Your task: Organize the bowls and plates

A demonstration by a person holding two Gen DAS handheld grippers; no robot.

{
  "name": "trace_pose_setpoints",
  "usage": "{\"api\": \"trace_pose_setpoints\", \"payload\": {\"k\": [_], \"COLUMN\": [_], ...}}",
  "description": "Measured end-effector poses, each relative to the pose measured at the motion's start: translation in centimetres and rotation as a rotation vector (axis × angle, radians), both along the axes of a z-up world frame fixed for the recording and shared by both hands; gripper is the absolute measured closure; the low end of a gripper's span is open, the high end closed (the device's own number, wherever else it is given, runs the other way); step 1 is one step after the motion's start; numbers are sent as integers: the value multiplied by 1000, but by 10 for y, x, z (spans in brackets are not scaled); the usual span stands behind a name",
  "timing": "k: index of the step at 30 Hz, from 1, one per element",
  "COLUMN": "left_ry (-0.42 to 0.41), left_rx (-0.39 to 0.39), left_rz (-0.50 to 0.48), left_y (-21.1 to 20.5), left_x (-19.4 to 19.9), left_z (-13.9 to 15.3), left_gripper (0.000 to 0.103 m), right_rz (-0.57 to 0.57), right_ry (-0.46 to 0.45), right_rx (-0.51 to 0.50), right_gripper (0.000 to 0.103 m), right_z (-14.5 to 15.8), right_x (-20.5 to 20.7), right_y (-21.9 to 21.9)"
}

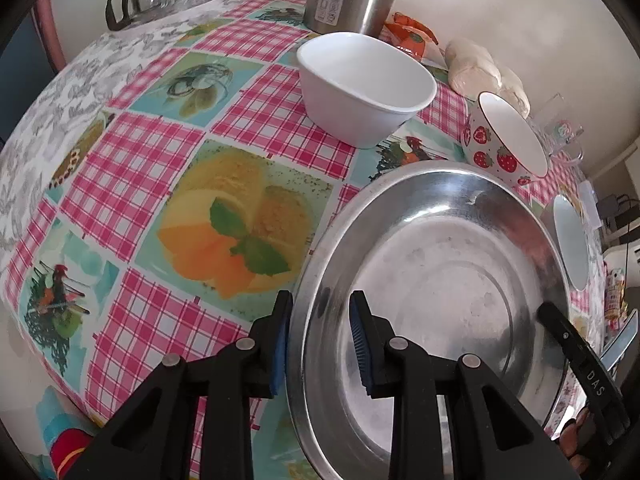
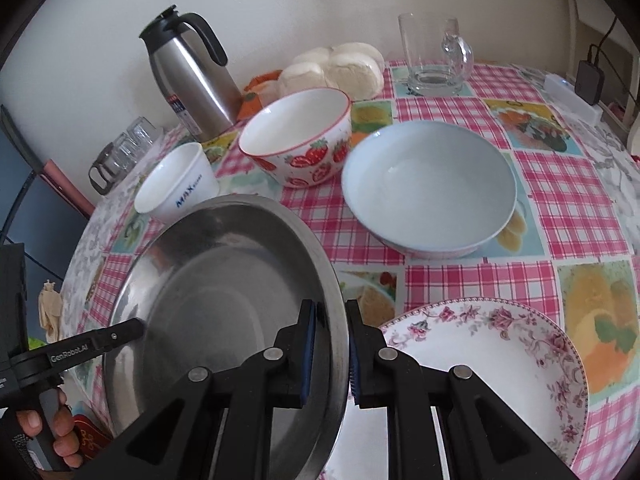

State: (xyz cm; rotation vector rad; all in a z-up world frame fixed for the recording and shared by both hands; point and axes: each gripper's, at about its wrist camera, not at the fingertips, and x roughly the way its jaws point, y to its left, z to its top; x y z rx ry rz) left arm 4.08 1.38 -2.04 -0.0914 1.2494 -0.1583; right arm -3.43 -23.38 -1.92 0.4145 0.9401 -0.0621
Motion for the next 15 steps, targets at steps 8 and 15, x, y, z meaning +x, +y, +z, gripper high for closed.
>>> {"api": "trace_pose_setpoints", "payload": {"k": [8, 15], "left_ry": [30, 43], "left_rx": [10, 11], "left_rz": [-3, -12], "left_y": [-1, -2], "left_x": [-2, -4], "left_z": [-4, -5], "left_gripper": [73, 73], "right_rz": [6, 4], "right_ry": [3, 9], "right_rx": [-2, -12], "right_gripper": [86, 86], "right_z": [1, 2], "right_x": [0, -2], "right_y": [1, 1]}}
